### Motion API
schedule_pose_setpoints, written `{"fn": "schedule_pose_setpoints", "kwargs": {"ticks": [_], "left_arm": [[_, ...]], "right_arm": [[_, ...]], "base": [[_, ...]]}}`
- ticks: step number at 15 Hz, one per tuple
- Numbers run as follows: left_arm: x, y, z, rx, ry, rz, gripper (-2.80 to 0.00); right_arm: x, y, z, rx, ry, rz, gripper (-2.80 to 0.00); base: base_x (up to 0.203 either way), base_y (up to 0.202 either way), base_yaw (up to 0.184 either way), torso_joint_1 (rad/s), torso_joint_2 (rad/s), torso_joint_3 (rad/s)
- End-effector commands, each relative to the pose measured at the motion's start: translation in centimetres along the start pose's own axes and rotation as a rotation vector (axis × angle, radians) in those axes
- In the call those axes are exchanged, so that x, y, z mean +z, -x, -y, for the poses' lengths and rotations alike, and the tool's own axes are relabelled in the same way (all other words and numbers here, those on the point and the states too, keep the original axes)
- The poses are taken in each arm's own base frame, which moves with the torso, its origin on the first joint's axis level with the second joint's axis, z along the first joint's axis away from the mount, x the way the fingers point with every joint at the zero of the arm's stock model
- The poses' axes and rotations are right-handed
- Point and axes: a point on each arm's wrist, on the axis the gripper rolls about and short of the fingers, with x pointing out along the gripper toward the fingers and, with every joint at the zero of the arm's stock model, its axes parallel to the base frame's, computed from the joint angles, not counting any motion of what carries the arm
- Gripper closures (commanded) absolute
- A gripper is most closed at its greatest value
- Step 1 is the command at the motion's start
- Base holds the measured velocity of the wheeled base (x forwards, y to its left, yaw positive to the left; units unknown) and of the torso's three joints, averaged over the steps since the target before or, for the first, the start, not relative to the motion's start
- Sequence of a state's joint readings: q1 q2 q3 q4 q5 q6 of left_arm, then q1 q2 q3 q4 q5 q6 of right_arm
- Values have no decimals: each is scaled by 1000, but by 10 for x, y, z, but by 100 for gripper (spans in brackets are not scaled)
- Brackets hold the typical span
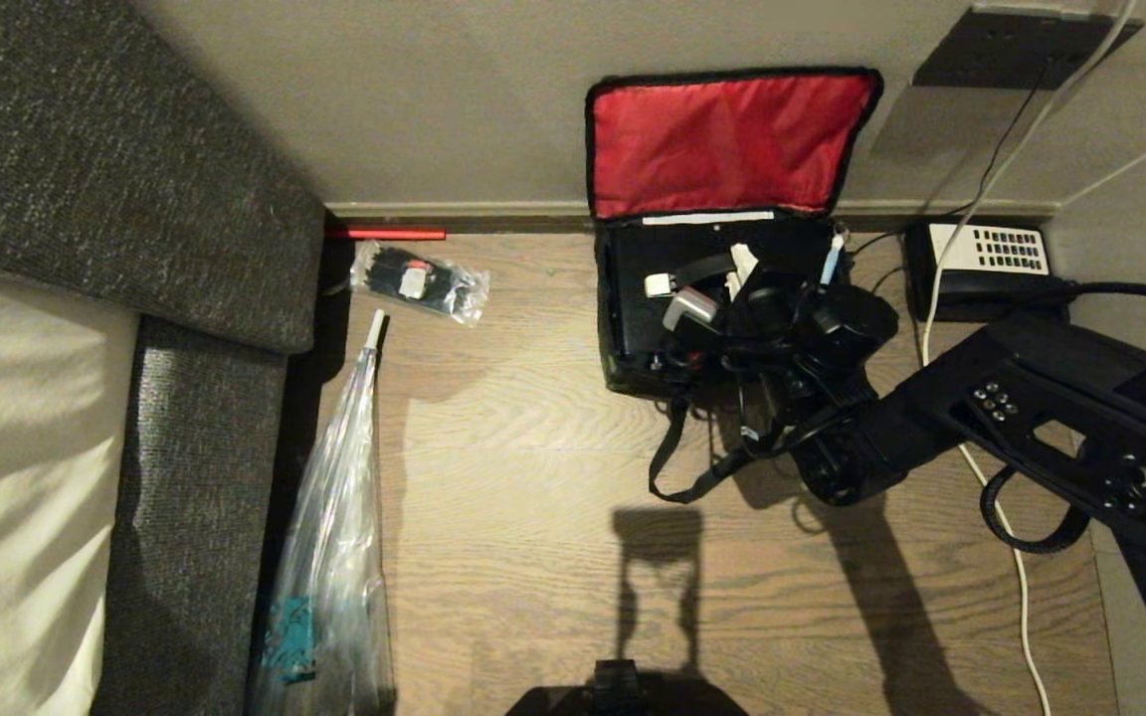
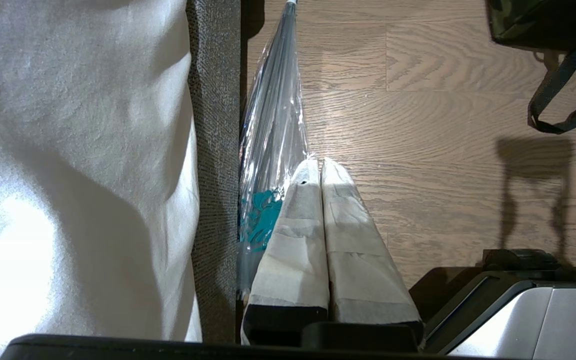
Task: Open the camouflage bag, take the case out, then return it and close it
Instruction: Lift the black box
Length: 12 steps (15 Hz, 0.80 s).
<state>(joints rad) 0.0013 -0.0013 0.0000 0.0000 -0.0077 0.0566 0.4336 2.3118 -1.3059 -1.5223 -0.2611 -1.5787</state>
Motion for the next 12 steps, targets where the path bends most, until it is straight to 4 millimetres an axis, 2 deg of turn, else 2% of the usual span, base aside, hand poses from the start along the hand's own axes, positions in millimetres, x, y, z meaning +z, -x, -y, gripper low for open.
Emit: {"fn": "schedule_pose_setpoints", "kwargs": {"ticks": [1,5,12], "left_arm": [[-1,0,0,0,0,-3,0],[0,0,0,0,1,-3,0],[0,0,0,0,1,-3,0]], "right_arm": [[2,3,9,-9,5,3,0],[9,8,12,3,3,22,0],[25,16,33,-17,30,58,0]], "base": [[0,0,0,0,0,0],[0,0,0,0,0,0],[0,0,0,0,0,0]]}}
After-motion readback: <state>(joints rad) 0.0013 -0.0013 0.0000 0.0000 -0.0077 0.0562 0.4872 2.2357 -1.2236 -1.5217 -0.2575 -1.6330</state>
